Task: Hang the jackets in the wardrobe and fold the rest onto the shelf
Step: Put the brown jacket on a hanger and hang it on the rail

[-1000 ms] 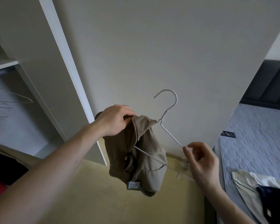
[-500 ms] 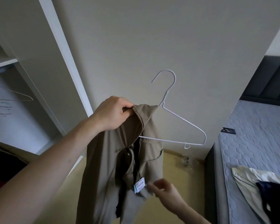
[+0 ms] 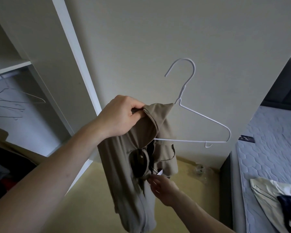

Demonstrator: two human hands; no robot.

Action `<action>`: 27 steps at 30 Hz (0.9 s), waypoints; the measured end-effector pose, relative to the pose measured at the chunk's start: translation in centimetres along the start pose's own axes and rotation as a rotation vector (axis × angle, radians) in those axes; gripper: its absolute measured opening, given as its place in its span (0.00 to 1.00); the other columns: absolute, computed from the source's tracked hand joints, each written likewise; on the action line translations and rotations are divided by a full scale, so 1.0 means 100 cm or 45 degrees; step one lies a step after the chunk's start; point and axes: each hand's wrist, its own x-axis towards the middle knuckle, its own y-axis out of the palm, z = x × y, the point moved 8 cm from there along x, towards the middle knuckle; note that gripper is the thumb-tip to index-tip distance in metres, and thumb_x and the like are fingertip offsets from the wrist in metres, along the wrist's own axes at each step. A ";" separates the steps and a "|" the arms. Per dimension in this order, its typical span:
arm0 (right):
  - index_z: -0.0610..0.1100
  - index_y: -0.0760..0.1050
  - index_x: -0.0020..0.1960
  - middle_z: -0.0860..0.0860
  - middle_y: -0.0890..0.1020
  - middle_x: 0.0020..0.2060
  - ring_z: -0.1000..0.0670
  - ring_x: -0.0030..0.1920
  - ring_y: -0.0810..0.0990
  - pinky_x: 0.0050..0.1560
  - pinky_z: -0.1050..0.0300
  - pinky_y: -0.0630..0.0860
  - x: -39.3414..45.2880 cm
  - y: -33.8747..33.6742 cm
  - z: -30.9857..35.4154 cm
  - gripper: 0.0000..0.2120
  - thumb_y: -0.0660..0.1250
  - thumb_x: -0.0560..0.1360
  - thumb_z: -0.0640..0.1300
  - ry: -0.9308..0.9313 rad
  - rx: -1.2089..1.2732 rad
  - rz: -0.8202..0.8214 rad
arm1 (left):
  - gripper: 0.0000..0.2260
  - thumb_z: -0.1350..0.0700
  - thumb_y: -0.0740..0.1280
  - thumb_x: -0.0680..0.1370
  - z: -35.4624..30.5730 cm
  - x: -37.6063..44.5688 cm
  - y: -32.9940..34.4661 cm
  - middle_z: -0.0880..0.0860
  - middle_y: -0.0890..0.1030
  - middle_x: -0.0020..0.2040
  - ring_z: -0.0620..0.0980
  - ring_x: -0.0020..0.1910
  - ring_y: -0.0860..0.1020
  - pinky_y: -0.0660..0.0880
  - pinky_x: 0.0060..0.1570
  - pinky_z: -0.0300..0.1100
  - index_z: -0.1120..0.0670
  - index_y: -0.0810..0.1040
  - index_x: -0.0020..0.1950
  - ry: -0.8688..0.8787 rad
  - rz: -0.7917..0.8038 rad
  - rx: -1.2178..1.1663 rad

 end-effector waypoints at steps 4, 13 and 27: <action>0.38 0.76 0.66 0.46 0.88 0.49 0.46 0.52 0.88 0.47 0.53 0.82 -0.006 -0.010 0.002 0.23 0.73 0.79 0.52 0.122 -0.099 -0.002 | 0.08 0.52 0.67 0.81 0.012 -0.005 -0.003 0.57 0.81 0.37 0.61 0.38 0.75 0.74 0.41 0.52 0.48 0.86 0.51 -0.040 -0.052 -0.056; 0.38 0.79 0.67 0.47 0.83 0.46 0.53 0.34 0.71 0.34 0.62 0.68 -0.016 0.058 -0.010 0.50 0.54 0.71 0.80 0.251 -0.049 0.335 | 0.08 0.49 0.67 0.81 -0.007 0.012 0.001 0.59 0.82 0.38 0.61 0.37 0.76 0.77 0.41 0.54 0.47 0.86 0.52 -0.015 -0.084 -0.135; 0.43 0.73 0.43 0.45 0.69 0.30 0.51 0.23 0.67 0.21 0.61 0.64 -0.039 -0.035 0.090 0.06 0.65 0.79 0.37 -0.556 0.364 -0.485 | 0.09 0.49 0.68 0.81 0.054 -0.008 -0.024 0.55 0.77 0.31 0.55 0.31 0.70 0.73 0.34 0.49 0.50 0.86 0.48 -0.216 -0.234 0.011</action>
